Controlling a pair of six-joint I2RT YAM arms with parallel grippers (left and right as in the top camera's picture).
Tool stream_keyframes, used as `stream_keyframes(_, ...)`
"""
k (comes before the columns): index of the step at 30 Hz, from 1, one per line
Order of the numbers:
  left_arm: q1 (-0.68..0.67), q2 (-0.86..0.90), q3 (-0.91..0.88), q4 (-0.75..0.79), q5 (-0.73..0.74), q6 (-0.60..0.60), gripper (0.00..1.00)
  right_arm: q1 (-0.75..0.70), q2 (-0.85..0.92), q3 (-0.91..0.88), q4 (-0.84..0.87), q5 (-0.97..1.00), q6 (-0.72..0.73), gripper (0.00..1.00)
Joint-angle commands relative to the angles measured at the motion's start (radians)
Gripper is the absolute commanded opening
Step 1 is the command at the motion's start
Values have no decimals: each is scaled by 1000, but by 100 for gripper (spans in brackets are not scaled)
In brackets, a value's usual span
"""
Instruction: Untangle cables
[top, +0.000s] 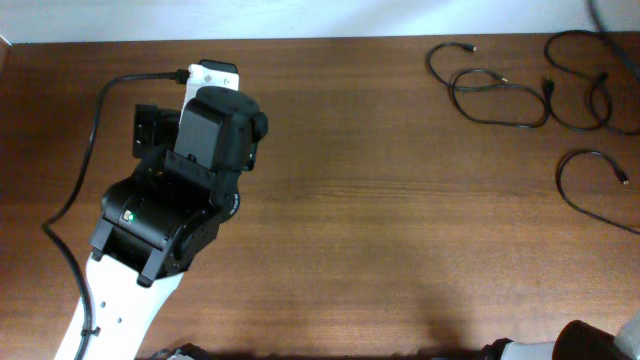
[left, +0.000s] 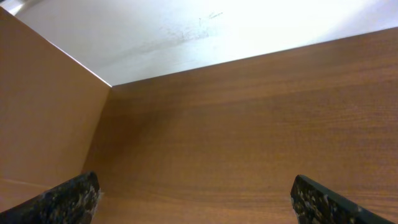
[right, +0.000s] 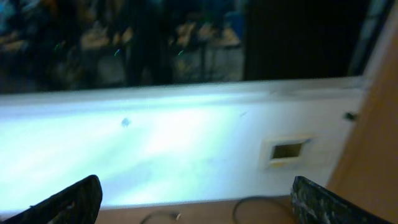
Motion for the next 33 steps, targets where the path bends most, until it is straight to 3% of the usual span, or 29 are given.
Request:
stream_keyframes(1, 3, -15, 8, -4, 11, 0, 99, 68, -118, -169, 23, -17, -198, 96)
stream_keyframes(6, 3, -15, 8, -7, 11, 0, 99, 159, -414, -514, 159, 239, -267, 96)
stream_keyframes(10, 3, -15, 8, -8, 11, 0, 99, 163, -674, -742, 321, 253, -235, 95)
stream_keyframes(18, 3, -15, 8, -49, 49, 1, 99, 163, -961, -792, 330, 328, -160, 95)
stream_keyframes(21, 3, -15, 8, -57, 68, 1, 99, 164, -1023, -792, 223, 330, -156, 95)
stream_keyframes(26, 3, -16, 8, -61, 67, 1, 99, 172, -1054, -797, 201, 255, -141, 95)
stream_keyframes(31, 3, -17, 8, -66, 67, 1, 99, 177, -1019, -836, 58, 252, -124, 96)
stream_keyframes(33, 2, -17, 8, -61, 67, 1, 99, 177, -983, -903, 83, 255, -130, 96)
